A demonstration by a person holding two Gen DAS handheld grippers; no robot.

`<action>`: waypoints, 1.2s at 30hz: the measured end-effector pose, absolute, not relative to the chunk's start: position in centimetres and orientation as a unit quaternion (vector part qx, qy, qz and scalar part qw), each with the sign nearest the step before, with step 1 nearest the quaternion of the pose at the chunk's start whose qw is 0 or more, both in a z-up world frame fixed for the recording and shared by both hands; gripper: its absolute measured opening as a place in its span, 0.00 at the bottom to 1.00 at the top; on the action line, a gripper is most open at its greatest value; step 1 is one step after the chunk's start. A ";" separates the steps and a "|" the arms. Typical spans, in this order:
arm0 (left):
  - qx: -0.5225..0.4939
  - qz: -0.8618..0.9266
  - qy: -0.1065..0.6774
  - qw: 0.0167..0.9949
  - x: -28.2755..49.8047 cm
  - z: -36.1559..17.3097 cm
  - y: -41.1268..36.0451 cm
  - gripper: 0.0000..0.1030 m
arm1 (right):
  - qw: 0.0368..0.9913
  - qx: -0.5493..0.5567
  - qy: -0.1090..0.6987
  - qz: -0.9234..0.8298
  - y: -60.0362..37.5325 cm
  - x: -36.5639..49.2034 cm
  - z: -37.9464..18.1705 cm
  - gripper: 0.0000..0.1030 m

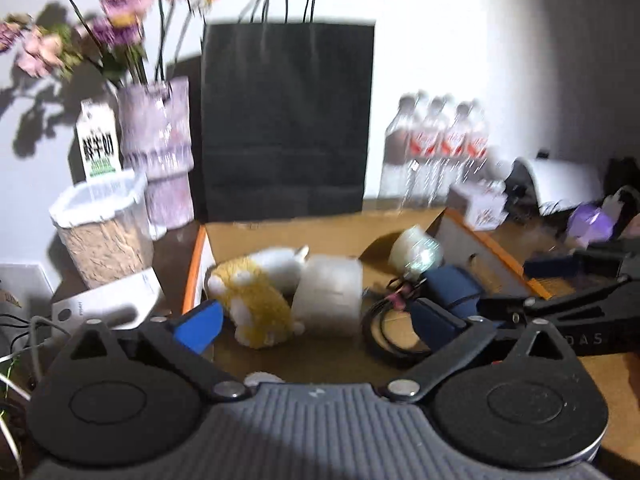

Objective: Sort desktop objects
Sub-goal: 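Open both tools over the box, dropping the cable and clear piece, then grasp the purple fabric pouch on the table with the right tool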

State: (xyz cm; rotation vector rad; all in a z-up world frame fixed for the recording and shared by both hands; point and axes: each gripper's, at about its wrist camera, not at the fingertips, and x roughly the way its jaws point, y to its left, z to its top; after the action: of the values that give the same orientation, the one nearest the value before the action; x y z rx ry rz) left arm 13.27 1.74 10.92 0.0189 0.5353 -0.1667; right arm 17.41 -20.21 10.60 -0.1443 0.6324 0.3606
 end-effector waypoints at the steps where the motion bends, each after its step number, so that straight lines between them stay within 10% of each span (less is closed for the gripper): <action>1: 0.006 -0.083 0.257 0.963 12.1 11.3 1.9 1.00 | 0.932 -0.055 0.305 0.188 -21.0 16.4 10.7 0.67; 36: -0.007 -0.148 0.283 0.948 -7.4 2.7 -0.6 1.00 | 0.913 -0.099 0.319 0.237 -22.7 -5.4 1.9 0.70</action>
State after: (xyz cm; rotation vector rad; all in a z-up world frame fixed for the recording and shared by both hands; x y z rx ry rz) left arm -7.37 -0.63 2.71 -0.0152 0.5766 -0.3006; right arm -5.42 -22.66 1.87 -0.2038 0.6564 0.4879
